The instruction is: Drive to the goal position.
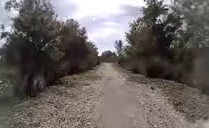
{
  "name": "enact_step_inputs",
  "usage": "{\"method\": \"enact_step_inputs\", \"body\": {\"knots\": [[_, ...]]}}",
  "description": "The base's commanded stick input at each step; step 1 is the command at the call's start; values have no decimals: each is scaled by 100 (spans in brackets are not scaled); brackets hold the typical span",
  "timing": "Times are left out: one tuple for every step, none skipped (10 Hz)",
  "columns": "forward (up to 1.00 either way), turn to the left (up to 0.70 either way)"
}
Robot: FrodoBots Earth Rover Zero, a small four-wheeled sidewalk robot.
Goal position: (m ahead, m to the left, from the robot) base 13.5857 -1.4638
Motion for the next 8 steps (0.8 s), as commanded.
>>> {"method": "enact_step_inputs", "body": {"knots": [[85, 0], [85, 0], [85, 0], [85, 0], [85, 0], [85, 0], [85, 0], [85, 0]]}}
